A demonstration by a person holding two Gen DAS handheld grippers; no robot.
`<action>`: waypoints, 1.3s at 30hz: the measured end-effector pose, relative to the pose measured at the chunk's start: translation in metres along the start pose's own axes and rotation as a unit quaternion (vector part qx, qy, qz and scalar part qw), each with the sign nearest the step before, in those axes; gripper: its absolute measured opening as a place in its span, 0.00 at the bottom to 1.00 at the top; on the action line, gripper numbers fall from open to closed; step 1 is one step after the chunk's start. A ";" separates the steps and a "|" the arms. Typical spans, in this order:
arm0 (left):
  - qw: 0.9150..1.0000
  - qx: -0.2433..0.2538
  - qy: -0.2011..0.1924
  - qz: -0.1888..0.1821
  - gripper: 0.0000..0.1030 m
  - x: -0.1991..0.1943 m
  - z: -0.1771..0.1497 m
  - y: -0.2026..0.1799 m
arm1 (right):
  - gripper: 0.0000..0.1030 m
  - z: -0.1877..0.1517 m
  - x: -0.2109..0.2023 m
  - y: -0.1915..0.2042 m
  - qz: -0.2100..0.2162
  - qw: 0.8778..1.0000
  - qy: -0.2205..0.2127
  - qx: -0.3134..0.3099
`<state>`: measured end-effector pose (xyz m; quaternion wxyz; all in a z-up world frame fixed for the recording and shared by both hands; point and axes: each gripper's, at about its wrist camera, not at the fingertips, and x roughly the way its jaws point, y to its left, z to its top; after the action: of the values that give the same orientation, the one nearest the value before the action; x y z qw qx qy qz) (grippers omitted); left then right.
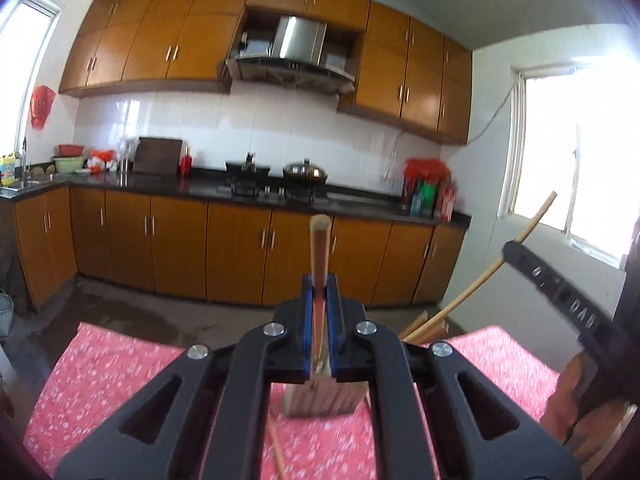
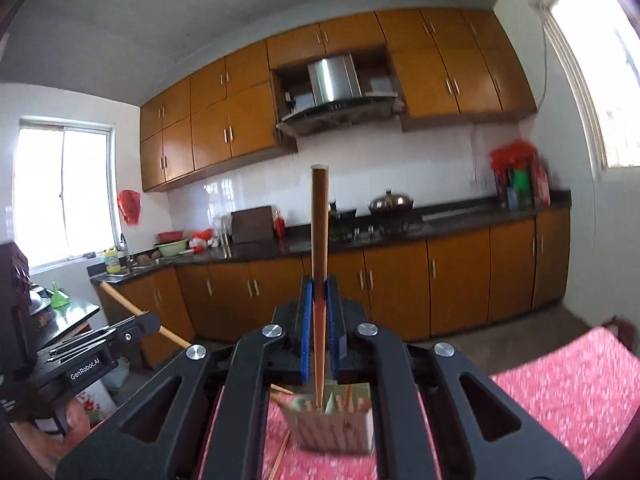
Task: Organize utensils
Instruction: 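Lift both held chopsticks upright and carry them above the holder, then drop the chopsticks into the holder by opening both tools, then grasp a chopstick with the left tool while the right tool grasps another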
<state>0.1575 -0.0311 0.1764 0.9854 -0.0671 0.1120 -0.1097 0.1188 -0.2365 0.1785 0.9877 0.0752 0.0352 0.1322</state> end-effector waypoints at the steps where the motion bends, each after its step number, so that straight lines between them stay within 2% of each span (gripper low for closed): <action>1: 1.000 0.001 -0.002 0.002 0.08 0.005 0.002 -0.001 | 0.08 -0.001 0.007 0.002 -0.007 1.000 -0.003 -0.007; 5: 1.000 0.003 0.010 0.009 0.08 0.036 -0.005 -0.006 | 0.08 -0.015 0.036 0.007 -0.025 0.999 0.010 -0.026; 8: 0.999 0.003 0.035 0.015 0.08 0.063 -0.020 -0.004 | 0.08 -0.029 0.061 0.005 -0.033 0.998 0.041 -0.028; 14: 0.998 -0.018 0.056 0.010 0.08 0.082 -0.031 0.009 | 0.09 -0.044 0.079 -0.004 -0.031 0.996 0.079 -0.006; 18: 0.999 -0.023 0.049 0.006 0.09 0.081 -0.030 0.016 | 0.28 -0.040 0.075 -0.005 -0.037 0.997 0.073 -0.011; 24: 0.999 -0.038 0.024 0.006 0.19 0.060 -0.022 0.022 | 0.30 -0.022 0.053 -0.013 -0.054 0.998 0.044 -0.010; 28: 0.999 -0.049 0.000 0.023 0.23 0.029 -0.016 0.034 | 0.31 -0.021 0.030 -0.040 -0.097 0.994 0.041 -0.001; 30: 0.998 -0.049 -0.004 0.043 0.26 0.013 -0.021 0.046 | 0.31 -0.030 0.023 -0.060 -0.121 0.991 0.062 0.006; 32: 0.996 -0.050 0.011 0.067 0.28 0.006 -0.035 0.061 | 0.31 -0.048 0.023 -0.079 -0.147 0.984 0.099 0.008; 35: 0.993 -0.043 0.053 0.098 0.28 0.011 -0.064 0.082 | 0.31 -0.099 0.032 -0.110 -0.181 0.965 0.189 0.018; 37: 0.987 -0.040 0.102 0.115 0.28 0.023 -0.092 0.096 | 0.31 -0.131 0.037 -0.118 -0.173 0.954 0.242 0.032; 39: 0.982 -0.041 0.147 0.114 0.28 0.035 -0.122 0.102 | 0.31 -0.169 0.038 -0.118 -0.146 0.944 0.291 0.051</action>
<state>0.1830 0.0462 0.0357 0.9605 -0.0770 0.2673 -0.0008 0.1706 -0.3151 -0.0085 0.9380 0.0774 0.3380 0.0002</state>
